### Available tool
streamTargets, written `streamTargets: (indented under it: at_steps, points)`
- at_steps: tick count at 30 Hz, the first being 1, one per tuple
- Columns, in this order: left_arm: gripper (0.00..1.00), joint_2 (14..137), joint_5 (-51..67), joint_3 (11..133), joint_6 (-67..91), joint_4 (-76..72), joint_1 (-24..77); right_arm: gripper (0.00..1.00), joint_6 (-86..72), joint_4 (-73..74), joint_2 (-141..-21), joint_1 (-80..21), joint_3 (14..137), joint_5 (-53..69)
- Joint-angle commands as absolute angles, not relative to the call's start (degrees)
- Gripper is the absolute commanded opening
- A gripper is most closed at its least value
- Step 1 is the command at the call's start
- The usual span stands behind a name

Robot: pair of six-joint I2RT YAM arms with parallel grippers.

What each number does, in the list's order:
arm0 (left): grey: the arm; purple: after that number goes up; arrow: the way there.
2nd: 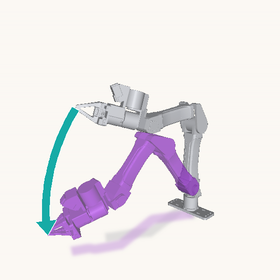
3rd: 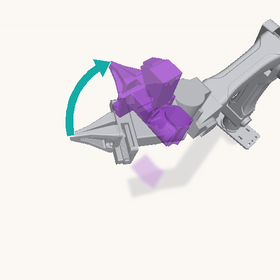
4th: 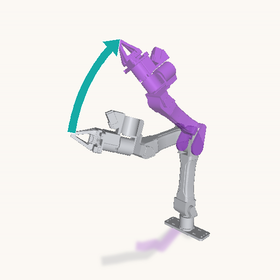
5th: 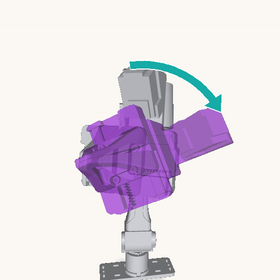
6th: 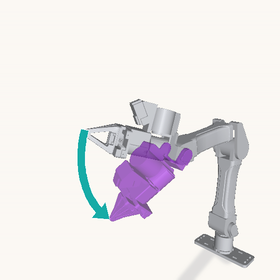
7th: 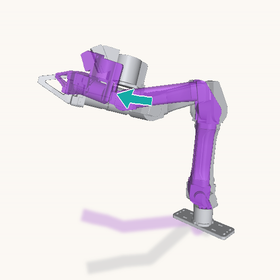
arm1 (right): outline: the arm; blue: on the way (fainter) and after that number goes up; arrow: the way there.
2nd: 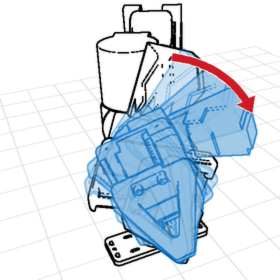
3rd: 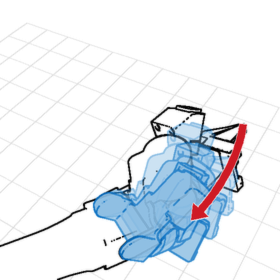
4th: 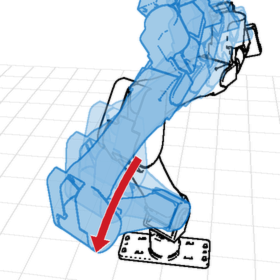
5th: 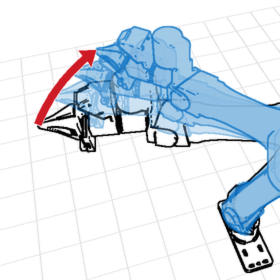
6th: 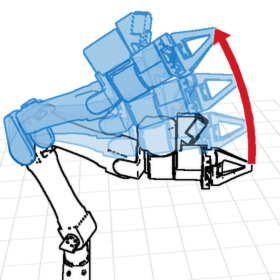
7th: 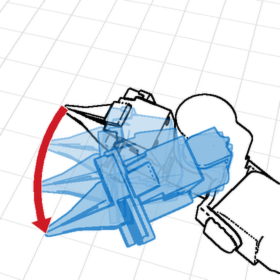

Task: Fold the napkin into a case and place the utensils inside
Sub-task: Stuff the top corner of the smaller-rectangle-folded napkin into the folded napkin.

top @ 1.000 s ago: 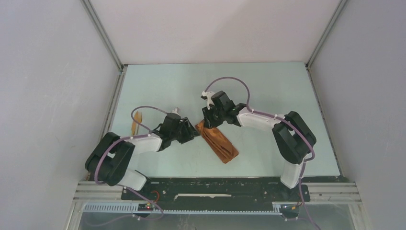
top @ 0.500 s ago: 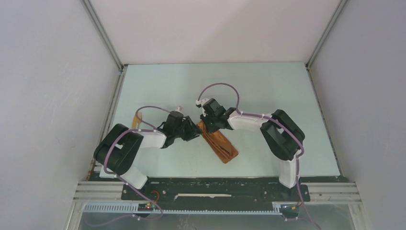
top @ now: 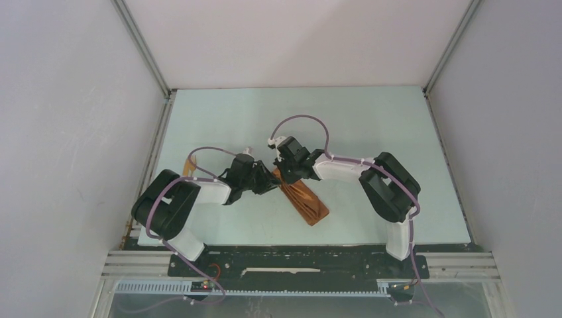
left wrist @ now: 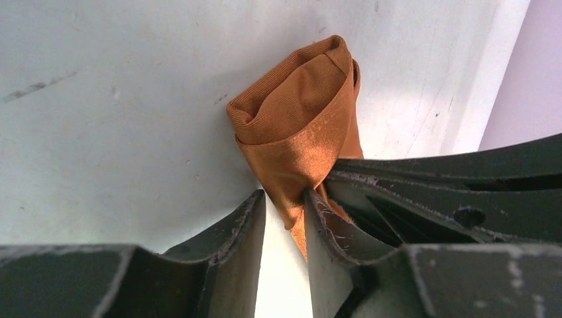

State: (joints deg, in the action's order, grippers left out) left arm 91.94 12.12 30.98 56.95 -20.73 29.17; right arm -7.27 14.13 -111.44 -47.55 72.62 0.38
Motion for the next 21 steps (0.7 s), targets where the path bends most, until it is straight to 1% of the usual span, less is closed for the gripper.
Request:
streamTargets:
  at_steps: [1,7,9,12,16,19,21]
  points:
    - [0.37,92.89,9.23,30.38,55.45,-18.37,28.87,0.00,-10.68,11.66,-108.38,-48.25,74.63,5.98]
    - [0.34,91.60,8.75,29.70,53.77,-17.77,28.92,0.00,-13.59,11.09,-110.32,-47.28,74.30,6.63]
    - [0.37,90.57,8.48,29.14,52.83,-17.58,28.92,0.00,-14.55,9.50,-110.78,-46.38,73.04,6.65]
    - [0.43,88.31,8.21,28.62,51.19,-16.41,28.92,0.00,-15.81,7.79,-110.54,-44.88,71.98,9.94]
    - [0.51,83.02,9.04,28.84,49.27,-13.63,28.92,0.00,-16.72,9.86,-106.10,-44.36,70.91,10.35]
    - [0.51,81.20,10.18,31.50,47.17,-9.79,28.37,0.16,-18.83,12.64,-102.22,-42.95,70.16,11.78]
    - [0.49,81.08,11.30,32.91,46.96,-9.32,27.99,0.23,-18.92,14.53,-100.46,-42.58,69.68,11.84]
